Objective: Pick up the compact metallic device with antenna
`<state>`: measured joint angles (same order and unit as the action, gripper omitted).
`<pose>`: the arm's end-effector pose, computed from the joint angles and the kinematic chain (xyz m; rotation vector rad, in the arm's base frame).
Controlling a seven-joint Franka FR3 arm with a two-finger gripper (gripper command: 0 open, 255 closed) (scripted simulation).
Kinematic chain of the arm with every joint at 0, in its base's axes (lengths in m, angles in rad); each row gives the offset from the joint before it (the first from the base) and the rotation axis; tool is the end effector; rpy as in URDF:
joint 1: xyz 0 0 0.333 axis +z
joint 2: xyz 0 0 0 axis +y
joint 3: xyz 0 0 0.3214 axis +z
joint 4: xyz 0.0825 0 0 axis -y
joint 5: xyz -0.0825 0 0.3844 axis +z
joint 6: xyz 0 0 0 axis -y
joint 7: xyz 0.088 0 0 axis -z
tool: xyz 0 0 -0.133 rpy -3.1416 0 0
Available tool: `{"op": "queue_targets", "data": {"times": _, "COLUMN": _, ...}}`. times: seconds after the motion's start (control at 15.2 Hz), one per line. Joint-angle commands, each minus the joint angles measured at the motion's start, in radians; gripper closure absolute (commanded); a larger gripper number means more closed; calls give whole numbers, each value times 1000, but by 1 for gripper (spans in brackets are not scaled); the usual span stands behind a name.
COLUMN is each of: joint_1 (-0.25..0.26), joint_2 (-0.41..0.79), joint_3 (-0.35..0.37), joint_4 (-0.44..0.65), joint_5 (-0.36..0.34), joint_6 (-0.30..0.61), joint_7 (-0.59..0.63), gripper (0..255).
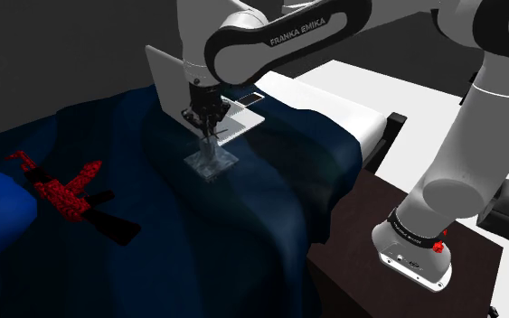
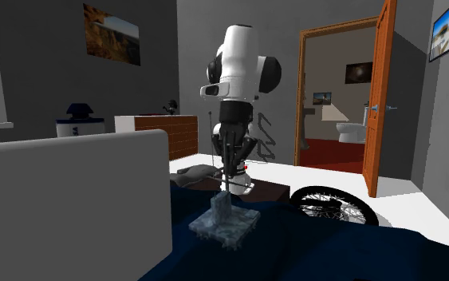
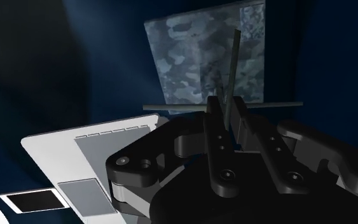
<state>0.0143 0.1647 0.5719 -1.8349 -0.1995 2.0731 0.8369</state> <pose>0.5265 0.3158 0.4410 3.1203 -0.2722 0.2149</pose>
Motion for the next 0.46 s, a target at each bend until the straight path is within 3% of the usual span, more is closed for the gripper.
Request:
{"op": "queue_targets", "data": {"times": 0.0, "joint_1": 0, "joint_2": -6, "joint_3": 1, "joint_4": 24, "joint_5": 6, "joint_6": -28, "joint_7": -6, "gripper": 255}}
{"op": "queue_targets", "data": {"times": 0.4, "joint_1": -1, "joint_2": -17, "joint_3": 4, "joint_4": 67, "joint_5": 17, "joint_6": -80, "joint_7": -17, "gripper": 255}}
